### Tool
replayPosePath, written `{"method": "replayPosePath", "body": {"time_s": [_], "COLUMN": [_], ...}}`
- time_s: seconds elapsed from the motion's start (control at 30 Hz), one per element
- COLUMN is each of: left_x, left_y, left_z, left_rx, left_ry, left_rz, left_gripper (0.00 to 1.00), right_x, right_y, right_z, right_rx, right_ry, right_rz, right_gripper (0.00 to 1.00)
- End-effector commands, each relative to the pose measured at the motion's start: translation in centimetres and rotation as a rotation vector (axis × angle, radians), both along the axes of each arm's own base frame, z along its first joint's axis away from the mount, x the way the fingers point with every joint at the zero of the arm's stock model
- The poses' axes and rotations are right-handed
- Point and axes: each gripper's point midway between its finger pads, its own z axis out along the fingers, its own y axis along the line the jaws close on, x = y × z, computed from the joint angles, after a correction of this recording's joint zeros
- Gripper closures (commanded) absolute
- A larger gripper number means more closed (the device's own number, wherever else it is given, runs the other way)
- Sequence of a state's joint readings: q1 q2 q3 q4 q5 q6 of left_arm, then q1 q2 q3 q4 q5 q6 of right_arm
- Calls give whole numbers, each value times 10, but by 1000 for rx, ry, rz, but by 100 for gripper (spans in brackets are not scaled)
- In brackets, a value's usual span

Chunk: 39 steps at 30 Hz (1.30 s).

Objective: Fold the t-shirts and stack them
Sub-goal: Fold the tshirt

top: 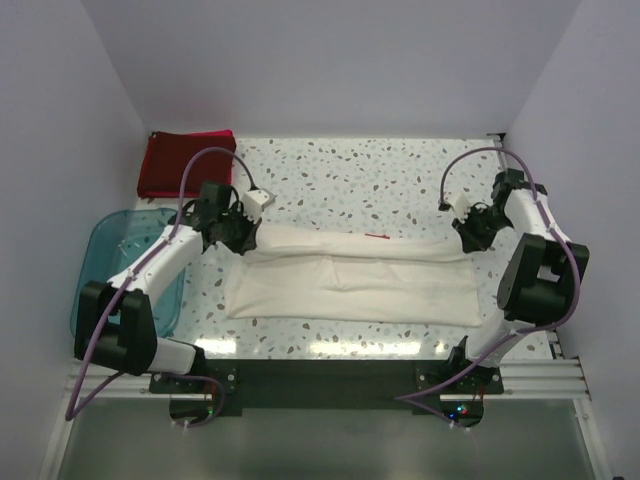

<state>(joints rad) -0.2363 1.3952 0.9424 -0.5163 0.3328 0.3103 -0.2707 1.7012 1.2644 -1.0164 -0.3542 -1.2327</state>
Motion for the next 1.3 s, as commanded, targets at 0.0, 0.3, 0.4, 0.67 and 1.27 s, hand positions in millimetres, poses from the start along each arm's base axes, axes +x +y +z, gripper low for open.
{"method": "replayPosePath", "body": {"time_s": [0.0, 0.3, 0.4, 0.67, 1.27], "left_x": [0, -16, -24, -46, -63], "left_y": [-8, -10, -10, -12, -22], "left_z": [10, 6, -1, -29, 15], "left_rx": [-32, -18, -19, 45, 34], "left_ry": [-6, 25, 50, 93, 7], "left_rz": [-42, -52, -59, -122, -459], "left_gripper": [100, 100, 100, 100, 62], "right_x": [20, 17, 9, 5, -3], "right_y": [-10, -12, -14, -18, -17], "right_z": [3, 2, -4, -15, 30], "right_rx": [-32, -44, -68, -94, -75], "right_ry": [-62, -54, -50, -39, 9], "right_rz": [-29, 19, 46, 56, 83], "right_gripper": [100, 100, 100, 100, 60]}}
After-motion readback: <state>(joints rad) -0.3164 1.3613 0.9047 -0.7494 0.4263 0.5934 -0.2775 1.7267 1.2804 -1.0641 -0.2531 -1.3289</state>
